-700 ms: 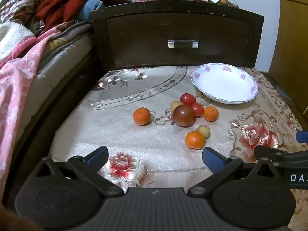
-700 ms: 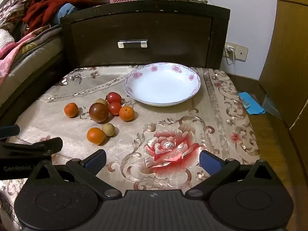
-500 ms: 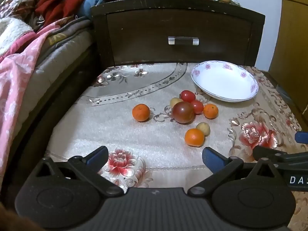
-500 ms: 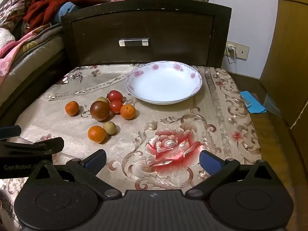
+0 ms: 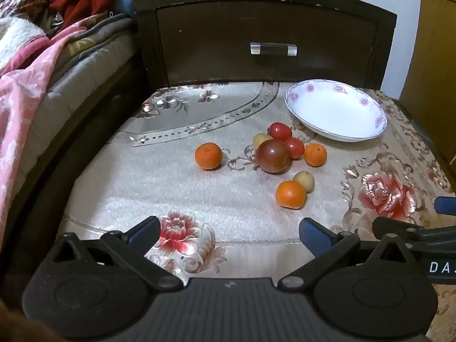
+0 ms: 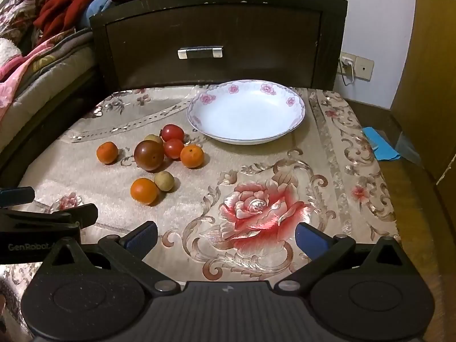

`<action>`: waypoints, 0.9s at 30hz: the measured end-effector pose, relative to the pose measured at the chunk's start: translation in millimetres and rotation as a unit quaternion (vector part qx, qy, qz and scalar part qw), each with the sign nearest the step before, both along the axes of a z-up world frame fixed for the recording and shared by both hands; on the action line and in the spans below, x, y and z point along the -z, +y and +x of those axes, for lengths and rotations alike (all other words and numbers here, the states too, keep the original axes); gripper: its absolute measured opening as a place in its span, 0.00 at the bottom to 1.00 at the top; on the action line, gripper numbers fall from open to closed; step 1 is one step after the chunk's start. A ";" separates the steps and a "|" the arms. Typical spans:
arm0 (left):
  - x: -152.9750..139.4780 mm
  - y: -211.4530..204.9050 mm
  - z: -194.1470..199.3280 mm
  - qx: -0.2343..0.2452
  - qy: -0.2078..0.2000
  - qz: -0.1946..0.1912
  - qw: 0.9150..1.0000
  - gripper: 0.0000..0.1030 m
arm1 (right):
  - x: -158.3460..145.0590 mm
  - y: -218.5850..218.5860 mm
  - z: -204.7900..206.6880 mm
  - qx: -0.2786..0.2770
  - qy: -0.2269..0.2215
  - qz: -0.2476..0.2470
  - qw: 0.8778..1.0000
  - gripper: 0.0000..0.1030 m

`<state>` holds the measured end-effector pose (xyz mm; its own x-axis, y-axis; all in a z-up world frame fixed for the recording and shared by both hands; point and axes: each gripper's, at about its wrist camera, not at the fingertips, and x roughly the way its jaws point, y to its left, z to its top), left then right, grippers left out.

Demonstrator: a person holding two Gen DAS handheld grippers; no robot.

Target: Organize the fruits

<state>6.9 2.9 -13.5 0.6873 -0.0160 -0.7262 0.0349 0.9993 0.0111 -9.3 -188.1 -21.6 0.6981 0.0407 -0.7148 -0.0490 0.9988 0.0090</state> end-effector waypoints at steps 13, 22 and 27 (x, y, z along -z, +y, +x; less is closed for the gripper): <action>4.5 -1.0 3.7 -0.003 0.012 0.003 1.000 1.00 | 5.6 -1.4 4.5 -0.003 0.014 0.009 1.000 0.93; 6.5 -1.3 3.8 -0.004 0.015 0.006 1.000 1.00 | 7.8 -1.1 5.2 -0.004 0.017 0.013 1.000 0.93; 7.1 -1.7 4.5 -0.005 0.015 0.009 1.000 1.00 | 9.8 -0.1 6.8 -0.007 0.020 0.015 1.000 0.92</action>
